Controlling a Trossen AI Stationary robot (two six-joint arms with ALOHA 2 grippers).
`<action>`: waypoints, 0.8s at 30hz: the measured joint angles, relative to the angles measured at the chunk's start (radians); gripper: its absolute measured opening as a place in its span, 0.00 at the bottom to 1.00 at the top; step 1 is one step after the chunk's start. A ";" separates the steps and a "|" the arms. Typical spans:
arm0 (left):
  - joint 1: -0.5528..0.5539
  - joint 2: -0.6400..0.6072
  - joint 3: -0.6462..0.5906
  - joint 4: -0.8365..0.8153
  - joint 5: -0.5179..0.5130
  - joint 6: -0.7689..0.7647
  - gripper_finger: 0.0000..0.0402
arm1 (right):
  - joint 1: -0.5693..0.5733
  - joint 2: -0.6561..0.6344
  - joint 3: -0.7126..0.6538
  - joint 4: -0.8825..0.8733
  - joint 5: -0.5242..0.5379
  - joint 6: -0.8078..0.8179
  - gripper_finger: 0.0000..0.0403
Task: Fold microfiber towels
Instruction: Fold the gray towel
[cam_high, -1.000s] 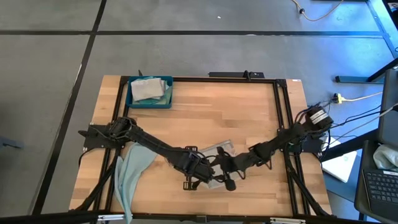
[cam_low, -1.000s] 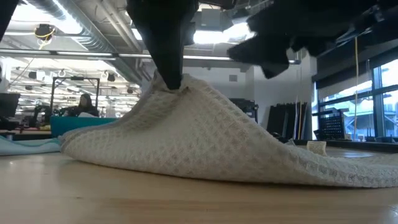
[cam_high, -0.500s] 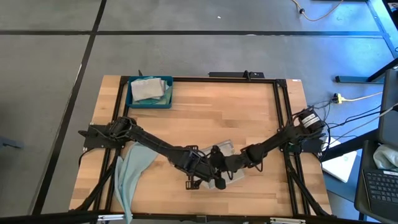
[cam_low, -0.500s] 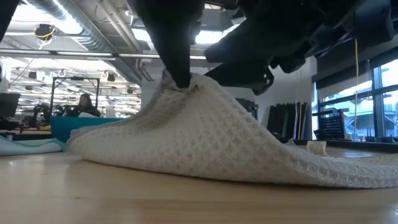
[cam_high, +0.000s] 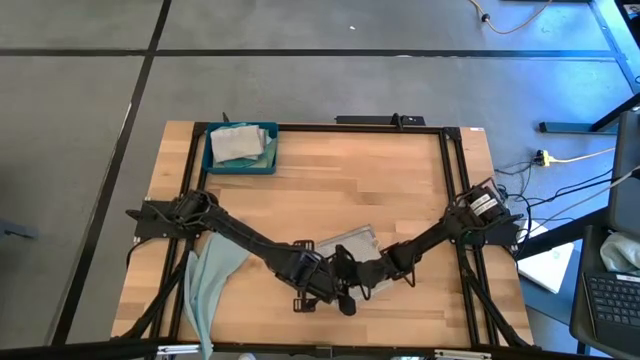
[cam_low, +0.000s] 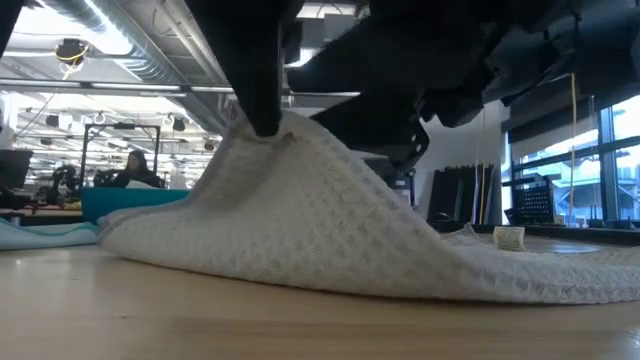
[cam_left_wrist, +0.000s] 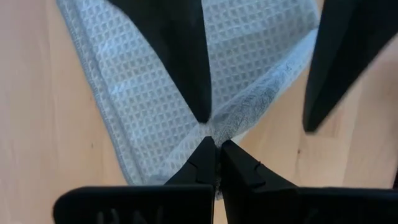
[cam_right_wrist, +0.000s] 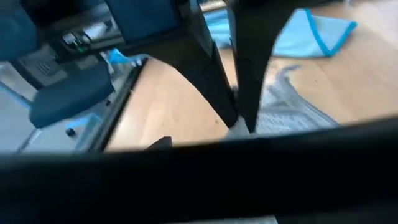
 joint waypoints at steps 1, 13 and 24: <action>-0.004 0.000 0.000 0.005 0.000 0.000 0.00 | 0.005 0.007 0.001 0.021 0.001 0.000 0.58; -0.049 0.001 0.003 0.052 -0.002 0.038 0.00 | 0.057 0.016 0.005 0.019 0.127 -0.183 0.58; -0.045 0.001 0.003 0.055 0.024 0.138 0.00 | 0.064 0.016 0.004 -0.014 0.130 -0.233 0.58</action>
